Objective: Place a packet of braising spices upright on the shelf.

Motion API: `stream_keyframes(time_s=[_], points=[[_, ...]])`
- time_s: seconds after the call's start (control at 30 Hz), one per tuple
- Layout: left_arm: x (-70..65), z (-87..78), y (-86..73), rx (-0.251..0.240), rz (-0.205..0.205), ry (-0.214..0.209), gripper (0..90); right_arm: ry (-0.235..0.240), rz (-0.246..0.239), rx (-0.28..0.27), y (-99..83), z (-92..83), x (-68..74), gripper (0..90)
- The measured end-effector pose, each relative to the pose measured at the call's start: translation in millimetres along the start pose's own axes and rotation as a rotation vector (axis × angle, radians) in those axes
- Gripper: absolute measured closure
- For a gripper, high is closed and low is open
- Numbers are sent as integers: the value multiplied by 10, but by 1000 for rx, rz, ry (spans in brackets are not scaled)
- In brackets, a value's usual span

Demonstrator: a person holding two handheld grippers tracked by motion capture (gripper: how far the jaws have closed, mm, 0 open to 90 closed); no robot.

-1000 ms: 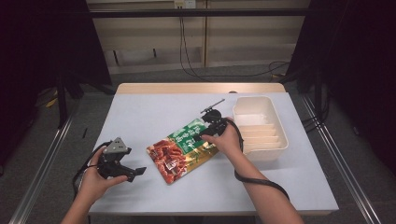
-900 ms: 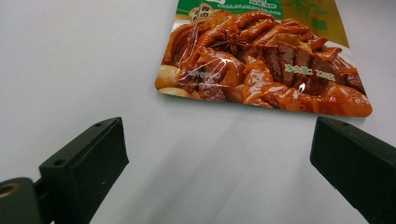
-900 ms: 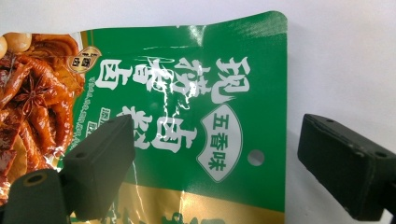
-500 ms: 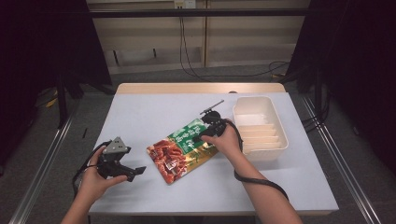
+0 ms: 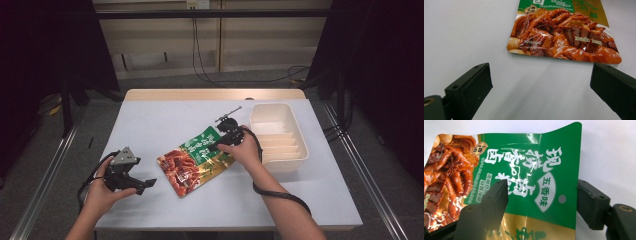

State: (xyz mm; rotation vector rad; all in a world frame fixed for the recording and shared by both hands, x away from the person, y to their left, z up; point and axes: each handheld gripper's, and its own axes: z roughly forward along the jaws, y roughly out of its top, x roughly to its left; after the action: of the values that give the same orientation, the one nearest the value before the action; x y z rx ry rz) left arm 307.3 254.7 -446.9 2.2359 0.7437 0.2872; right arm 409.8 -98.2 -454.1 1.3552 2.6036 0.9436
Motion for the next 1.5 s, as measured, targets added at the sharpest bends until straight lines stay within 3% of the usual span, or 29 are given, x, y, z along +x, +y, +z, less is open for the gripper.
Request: stream_keyframes(time_s=[0.1, 0.27, 0.83, 0.97, 1.1, 1.23, 1.37, 1.5], points=[[6, -1, 3, 6, 14, 0, 36, 16, 25, 35, 16, -21, 26, 337], [-7, 5, 3, 2, 0, 0, 36, 24, 15, 59, 35, -13, 63, 339], [7, -2, 6, 7, 12, 7, 40, 63, 61, 94, 104, 146, 100, 576], [14, 1, 3, 2, 10, 4, 41, 54, 52, 121, 113, 179, 99, 632], [20, -4, -2, -10, -6, 4, 43, 43, 58, 144, 122, 178, 89, 760], [31, -12, -1, 1, 7, 9, 43, 32, 27, 158, 132, 166, 72, 862], [28, -15, 0, -12, -14, 10, 43, 34, 31, 177, 169, 122, 84, 900], [37, -37, 4, 6, 5, 22, 44, 35, 38, 185, 208, 73, 102, 900]])
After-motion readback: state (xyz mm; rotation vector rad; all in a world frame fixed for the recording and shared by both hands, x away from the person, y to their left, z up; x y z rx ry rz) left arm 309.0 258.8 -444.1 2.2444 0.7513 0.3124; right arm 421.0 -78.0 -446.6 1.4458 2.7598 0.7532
